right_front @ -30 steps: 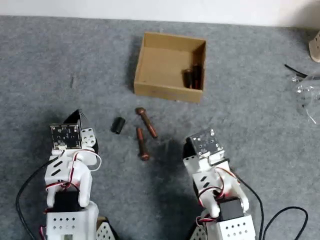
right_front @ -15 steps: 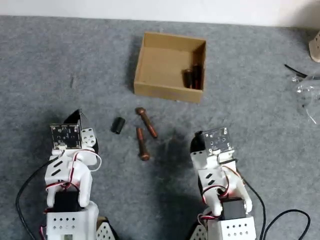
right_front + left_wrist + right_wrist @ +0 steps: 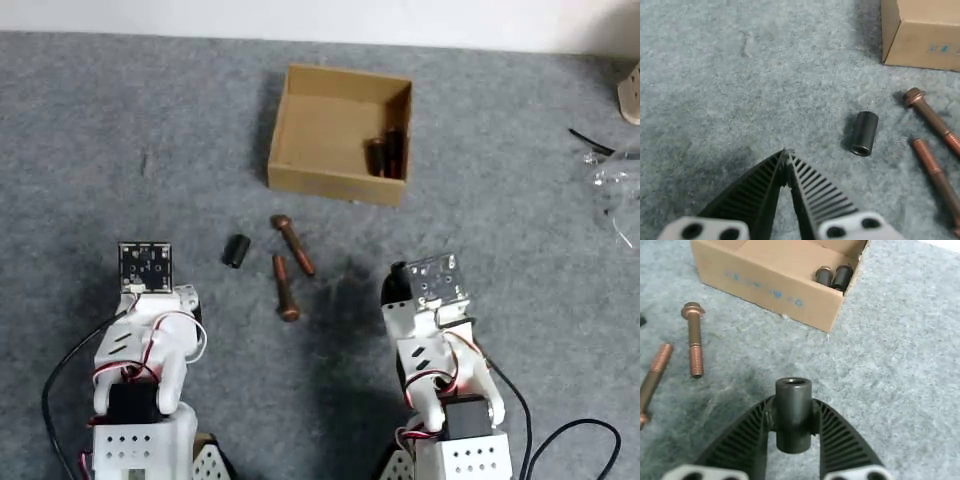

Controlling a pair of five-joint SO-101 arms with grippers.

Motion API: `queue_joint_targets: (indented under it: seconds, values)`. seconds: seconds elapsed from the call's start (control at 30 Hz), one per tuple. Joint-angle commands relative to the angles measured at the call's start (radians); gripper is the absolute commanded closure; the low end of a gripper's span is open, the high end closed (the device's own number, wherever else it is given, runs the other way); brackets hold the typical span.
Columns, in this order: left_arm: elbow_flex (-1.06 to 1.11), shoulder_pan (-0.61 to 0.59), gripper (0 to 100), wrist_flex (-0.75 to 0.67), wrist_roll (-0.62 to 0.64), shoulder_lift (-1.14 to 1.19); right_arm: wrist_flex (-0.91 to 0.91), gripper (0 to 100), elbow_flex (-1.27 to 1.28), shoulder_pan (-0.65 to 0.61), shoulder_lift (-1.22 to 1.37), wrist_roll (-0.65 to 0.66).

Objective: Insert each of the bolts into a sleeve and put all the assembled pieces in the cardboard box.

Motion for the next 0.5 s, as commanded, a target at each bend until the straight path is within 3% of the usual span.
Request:
queue_joint_targets:
  seconds: [0.0,0.23,0.47]
  values:
    - [0.021,0.012,99,0.006,-0.005,-0.021,-0.036,99.5,0.104,0.013,-0.022,-0.014]
    - [0.021,0.01,99,0.008,-0.003,-0.016,-0.036,99.5,0.104,0.013,-0.022,-0.014]
    - [0.008,-0.002,99,0.153,0.002,-0.025,-0.036,99.5,0.104,0.01,-0.022,-0.011]
